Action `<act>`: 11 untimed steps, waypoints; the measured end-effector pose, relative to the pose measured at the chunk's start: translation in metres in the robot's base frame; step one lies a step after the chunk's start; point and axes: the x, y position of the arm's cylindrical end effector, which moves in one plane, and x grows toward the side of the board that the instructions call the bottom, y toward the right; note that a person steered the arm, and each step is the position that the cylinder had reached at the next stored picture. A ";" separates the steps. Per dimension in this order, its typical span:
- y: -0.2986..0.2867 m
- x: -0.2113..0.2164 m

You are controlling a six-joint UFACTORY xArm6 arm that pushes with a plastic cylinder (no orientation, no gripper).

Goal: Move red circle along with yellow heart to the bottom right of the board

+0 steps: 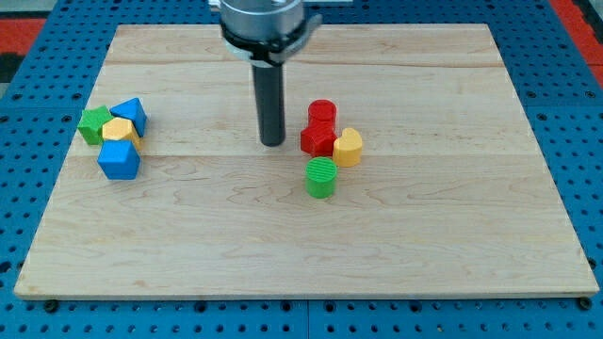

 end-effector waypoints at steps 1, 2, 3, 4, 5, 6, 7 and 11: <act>-0.014 -0.021; -0.015 -0.035; -0.015 -0.048; -0.015 -0.065; -0.015 -0.084; -0.015 -0.100; -0.014 -0.116; -0.015 -0.133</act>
